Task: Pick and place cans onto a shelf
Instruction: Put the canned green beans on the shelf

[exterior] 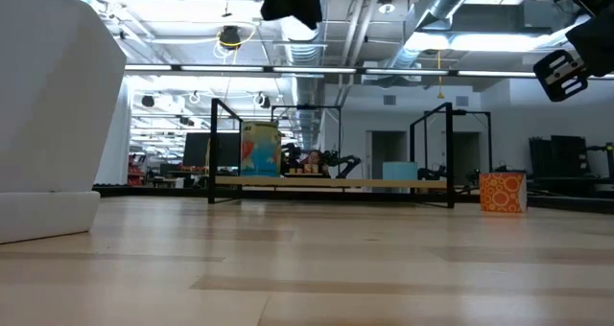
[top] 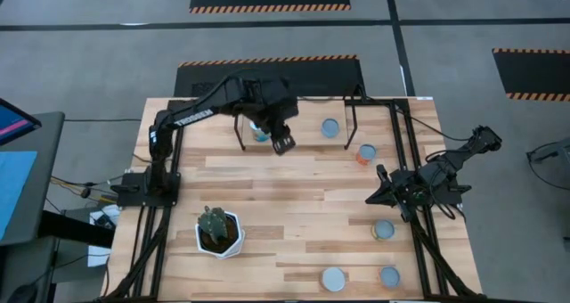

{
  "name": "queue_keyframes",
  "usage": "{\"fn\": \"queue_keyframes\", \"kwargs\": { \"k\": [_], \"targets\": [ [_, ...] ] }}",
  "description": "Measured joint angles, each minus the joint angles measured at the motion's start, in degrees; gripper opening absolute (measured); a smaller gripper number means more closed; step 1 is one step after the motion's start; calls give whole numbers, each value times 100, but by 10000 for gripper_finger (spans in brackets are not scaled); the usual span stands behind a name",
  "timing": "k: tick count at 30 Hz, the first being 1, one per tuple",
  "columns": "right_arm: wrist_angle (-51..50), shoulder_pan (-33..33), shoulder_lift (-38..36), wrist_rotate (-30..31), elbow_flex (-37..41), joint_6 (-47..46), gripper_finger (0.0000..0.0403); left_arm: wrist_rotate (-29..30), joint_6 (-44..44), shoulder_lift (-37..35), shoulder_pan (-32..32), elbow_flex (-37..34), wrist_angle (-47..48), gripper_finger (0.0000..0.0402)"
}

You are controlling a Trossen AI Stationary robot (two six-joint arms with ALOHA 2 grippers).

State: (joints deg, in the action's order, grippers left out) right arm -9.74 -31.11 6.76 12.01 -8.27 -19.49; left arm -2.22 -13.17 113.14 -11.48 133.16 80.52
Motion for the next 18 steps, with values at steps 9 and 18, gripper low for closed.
{"fn": "queue_keyframes", "kwargs": {
  "k": [9,18],
  "targets": [
    [-7,2,0,0,0,-2,24,878,357,31,1111,0,368,71],
    [-18,0,0,-4,103,-13,24,1744,-127,33,2033,-37,528,71]
  ]
}}
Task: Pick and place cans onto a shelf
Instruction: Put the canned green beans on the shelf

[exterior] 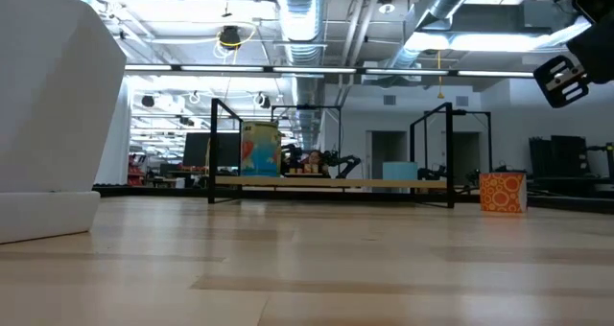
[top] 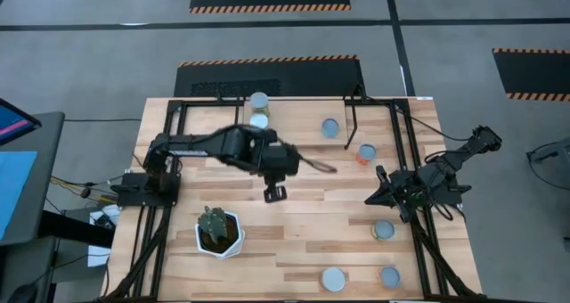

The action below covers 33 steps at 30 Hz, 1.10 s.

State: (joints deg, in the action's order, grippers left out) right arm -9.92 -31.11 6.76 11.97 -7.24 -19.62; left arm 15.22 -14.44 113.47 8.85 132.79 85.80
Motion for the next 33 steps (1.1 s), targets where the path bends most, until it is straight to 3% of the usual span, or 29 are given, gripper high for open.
{"fn": "queue_keyframes", "kwargs": {
  "k": [6,12,21,33],
  "targets": [
    [18,0,0,0,2,-18,24,513,-531,-1,485,-203,-26,71],
    [22,1,0,-2,2,-93,24,965,-1012,0,891,-871,-163,71],
    [23,1,0,-1,2,-94,24,2061,-798,7,945,-1604,-957,71],
    [204,0,0,0,4,-93,24,1883,277,-15,510,-1609,-989,71]
  ]
}}
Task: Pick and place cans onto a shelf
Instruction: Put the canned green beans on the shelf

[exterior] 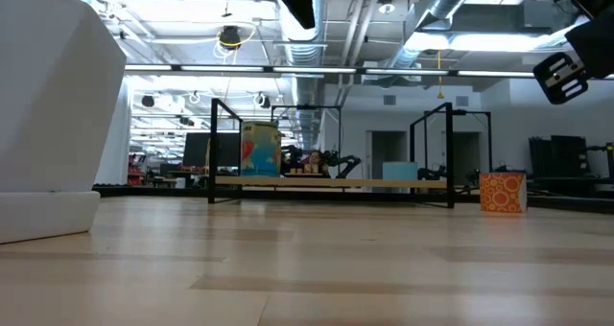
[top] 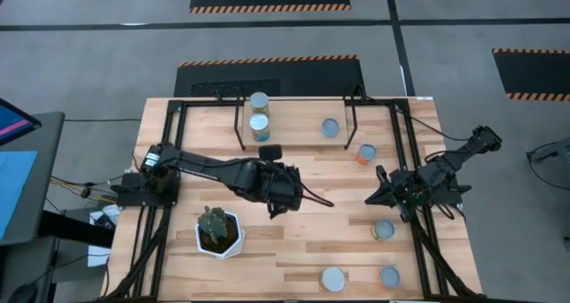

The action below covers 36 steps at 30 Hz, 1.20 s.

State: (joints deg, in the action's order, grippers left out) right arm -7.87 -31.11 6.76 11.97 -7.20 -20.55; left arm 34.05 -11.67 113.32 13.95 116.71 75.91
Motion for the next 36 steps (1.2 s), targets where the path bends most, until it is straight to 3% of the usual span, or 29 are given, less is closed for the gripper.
{"fn": "queue_keyframes", "kwargs": {
  "k": [8,19,29,36],
  "targets": [
    [-114,1,0,-9,0,0,24,-715,467,42,-750,0,-625,71],
    [-328,0,2,-11,2,-258,24,-2048,1740,150,-871,-90,-1512,71],
    [-326,1,149,2,2,-254,24,-2413,1961,630,-1032,-90,-1796,71],
    [-296,2,256,7,5,-254,24,-2613,1707,800,-1106,-117,-1296,71]
  ]
}}
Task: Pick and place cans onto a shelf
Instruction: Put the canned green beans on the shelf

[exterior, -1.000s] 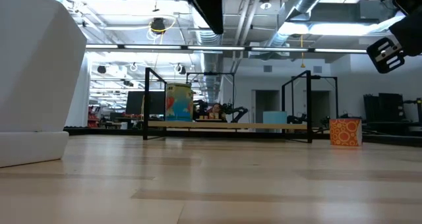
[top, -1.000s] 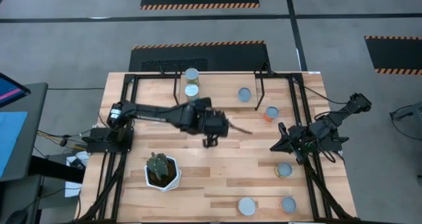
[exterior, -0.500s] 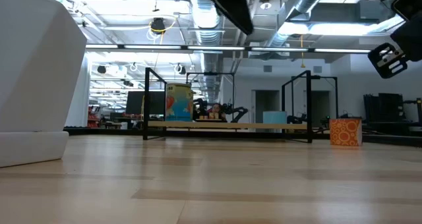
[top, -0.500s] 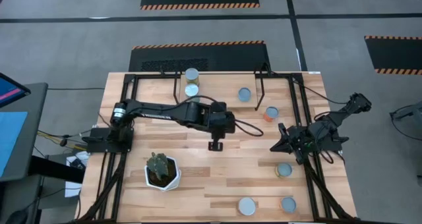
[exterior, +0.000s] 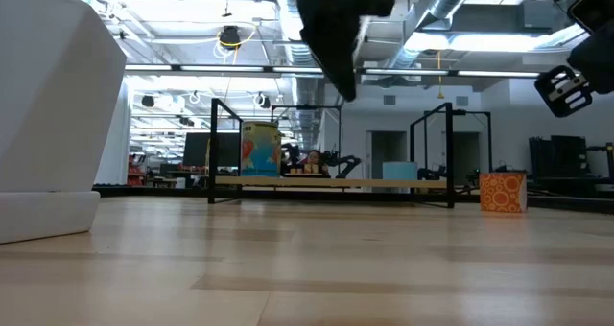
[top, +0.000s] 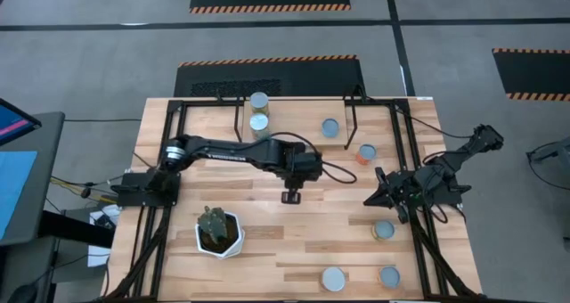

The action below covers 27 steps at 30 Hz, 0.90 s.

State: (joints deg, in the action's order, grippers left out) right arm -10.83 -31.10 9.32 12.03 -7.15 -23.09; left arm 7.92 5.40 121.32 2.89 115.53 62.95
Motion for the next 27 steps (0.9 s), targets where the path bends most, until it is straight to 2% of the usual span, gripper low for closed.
{"fn": "queue_keyframes", "kwargs": {
  "k": [6,11,15,17,22,27],
  "targets": [
    [-11,-2,13,0,-1,7,24,-57,36,173,91,-23,-360,71],
    [-46,-2,11,0,-1,13,24,-642,113,365,147,-34,-656,71],
    [-40,-2,11,0,-1,100,24,-617,138,501,221,-23,-865,71],
    [25,-2,32,0,-3,174,24,-617,164,515,262,-49,-678,71],
    [213,1,87,1,-5,525,24,-633,265,572,311,-36,-778,71],
    [689,-4,104,-42,-109,1326,24,-618,250,572,296,-36,-883,71]
  ]
}}
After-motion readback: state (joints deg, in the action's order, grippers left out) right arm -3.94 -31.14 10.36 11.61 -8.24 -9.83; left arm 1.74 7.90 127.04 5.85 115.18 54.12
